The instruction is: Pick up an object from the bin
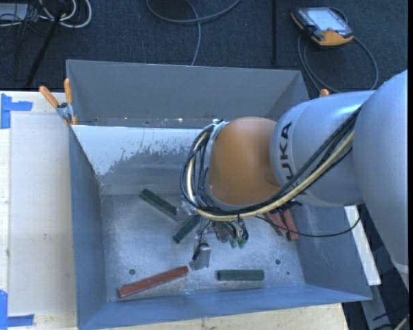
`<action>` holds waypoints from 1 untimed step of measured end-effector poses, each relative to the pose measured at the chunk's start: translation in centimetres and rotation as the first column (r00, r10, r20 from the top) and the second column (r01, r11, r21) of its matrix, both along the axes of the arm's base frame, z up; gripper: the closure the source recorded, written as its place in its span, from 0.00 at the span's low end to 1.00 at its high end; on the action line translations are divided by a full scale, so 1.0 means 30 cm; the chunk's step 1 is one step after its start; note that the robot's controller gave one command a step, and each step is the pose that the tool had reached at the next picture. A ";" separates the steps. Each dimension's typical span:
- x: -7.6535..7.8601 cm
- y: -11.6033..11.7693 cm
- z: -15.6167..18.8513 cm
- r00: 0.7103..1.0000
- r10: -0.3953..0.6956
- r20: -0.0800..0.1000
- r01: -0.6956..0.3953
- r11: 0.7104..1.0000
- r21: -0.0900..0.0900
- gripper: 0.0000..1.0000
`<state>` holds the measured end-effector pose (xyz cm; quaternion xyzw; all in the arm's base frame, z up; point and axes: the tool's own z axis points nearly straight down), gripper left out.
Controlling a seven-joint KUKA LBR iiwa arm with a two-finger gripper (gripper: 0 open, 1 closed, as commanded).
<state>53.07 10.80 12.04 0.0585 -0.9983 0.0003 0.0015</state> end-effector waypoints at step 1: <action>0.250 -0.062 -0.165 0.995 -0.100 0.006 0.100 0.995 0.002 1.00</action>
Offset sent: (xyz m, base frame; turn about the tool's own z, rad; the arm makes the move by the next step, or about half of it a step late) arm 0.0000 0.0000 0.0000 0.0000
